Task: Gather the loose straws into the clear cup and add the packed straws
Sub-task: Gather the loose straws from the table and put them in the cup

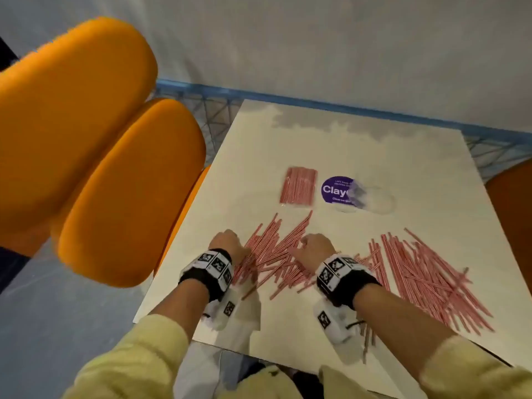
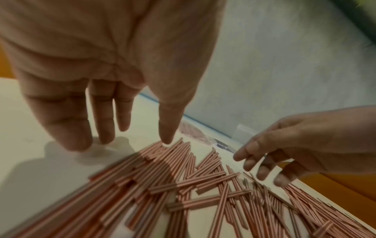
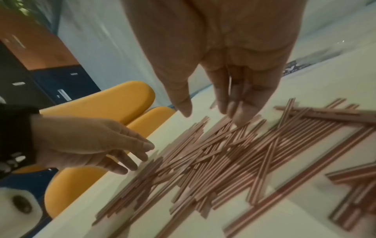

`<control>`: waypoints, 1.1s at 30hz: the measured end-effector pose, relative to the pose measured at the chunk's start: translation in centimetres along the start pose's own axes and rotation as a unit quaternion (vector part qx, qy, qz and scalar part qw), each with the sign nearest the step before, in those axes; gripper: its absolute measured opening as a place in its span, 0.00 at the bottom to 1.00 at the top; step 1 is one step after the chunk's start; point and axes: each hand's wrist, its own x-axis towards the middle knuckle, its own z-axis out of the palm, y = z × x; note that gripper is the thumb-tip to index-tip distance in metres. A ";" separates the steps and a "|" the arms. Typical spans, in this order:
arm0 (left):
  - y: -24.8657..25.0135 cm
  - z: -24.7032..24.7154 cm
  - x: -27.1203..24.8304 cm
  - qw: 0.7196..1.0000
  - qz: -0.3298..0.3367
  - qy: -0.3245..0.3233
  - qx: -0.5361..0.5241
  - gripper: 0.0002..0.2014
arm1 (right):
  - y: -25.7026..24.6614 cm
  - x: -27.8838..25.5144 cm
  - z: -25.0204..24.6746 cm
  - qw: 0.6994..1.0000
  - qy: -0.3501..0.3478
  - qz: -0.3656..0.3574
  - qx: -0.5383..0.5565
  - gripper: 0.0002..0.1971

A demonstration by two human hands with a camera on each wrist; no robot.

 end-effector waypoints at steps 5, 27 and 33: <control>1.2 1.7 0.3 0.999 0.021 -0.017 -0.039 0.16 | -1.1 0.6 1.5 0.998 0.024 0.024 -0.053 0.24; 5.5 5.0 0.4 0.983 0.067 -0.073 -0.154 0.19 | 0.3 2.5 2.6 0.946 0.046 0.095 0.307 0.15; 6.4 5.2 0.5 0.968 0.065 -0.091 -0.226 0.24 | -0.6 1.8 2.0 0.957 0.054 0.033 0.284 0.17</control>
